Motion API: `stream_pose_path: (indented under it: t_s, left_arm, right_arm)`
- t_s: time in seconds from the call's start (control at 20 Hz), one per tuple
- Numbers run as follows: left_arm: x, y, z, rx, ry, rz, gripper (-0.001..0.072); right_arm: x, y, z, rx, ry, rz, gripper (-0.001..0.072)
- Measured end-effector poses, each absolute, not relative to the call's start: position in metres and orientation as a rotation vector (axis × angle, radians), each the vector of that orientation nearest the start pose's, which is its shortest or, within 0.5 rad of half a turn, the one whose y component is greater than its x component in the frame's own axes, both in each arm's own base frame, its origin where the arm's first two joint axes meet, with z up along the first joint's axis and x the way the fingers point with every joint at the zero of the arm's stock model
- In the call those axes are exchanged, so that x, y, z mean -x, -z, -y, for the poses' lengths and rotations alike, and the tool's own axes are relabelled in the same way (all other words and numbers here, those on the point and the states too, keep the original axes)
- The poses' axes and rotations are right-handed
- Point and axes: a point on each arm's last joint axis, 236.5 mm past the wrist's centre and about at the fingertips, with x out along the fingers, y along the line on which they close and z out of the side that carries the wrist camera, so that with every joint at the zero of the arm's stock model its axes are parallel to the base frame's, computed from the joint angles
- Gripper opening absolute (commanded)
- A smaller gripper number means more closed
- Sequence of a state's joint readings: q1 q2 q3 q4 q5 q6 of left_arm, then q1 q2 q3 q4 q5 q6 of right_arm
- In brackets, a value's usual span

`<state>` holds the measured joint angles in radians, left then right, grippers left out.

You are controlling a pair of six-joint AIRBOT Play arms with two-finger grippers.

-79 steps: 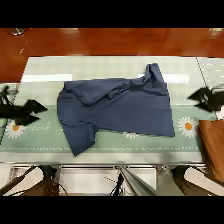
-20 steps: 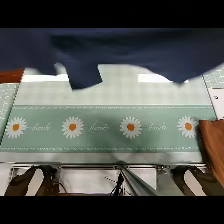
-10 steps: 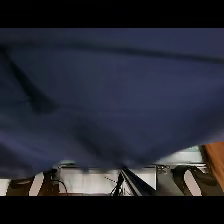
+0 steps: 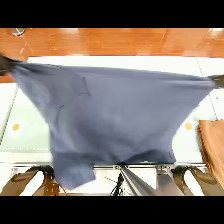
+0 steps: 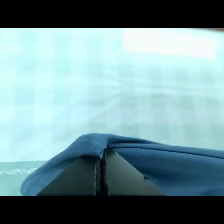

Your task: Fold the shirts.

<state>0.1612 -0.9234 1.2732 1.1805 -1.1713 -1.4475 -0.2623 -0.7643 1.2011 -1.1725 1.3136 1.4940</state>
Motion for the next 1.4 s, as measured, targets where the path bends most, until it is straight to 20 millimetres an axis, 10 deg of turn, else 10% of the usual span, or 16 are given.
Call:
stream_pose_path:
  t_s: [0.4,0.65,0.95,1.25,1.3,1.35,1.4]
  left_arm:
    - [-0.493,-0.085,0.072,0.530,0.289,-0.940,0.0021]
    - [-0.522,-0.047,0.098,0.720,0.340,-0.995,0.0021]
    - [-0.505,-0.041,0.086,0.779,0.392,-1.093,0.0021]
    - [-0.425,0.020,0.076,0.647,0.397,-1.434,0.0022]
    - [-0.411,0.034,0.076,0.635,0.387,-1.489,0.0053]
    - [-0.401,0.045,0.076,0.628,0.377,-1.526,0.0348]
    - [-0.390,0.053,0.077,0.625,0.374,-1.562,0.0691]
  right_arm:
    - [-0.466,-0.085,0.009,-0.486,-0.156,-0.947,0.0024]
    - [-0.518,-0.047,0.005,-0.628,-0.184,-0.984,0.0024]
    - [-0.501,-0.025,0.018,-0.647,-0.219,-1.098,0.0024]
    - [-0.437,0.021,0.023,-0.550,-0.240,-1.375,0.0024]
    - [-0.426,0.034,0.022,-0.544,-0.234,-1.418,0.0035]
    - [-0.416,0.045,0.019,-0.547,-0.230,-1.454,0.0259]
    - [-0.409,0.056,0.016,-0.552,-0.225,-1.478,0.0638]
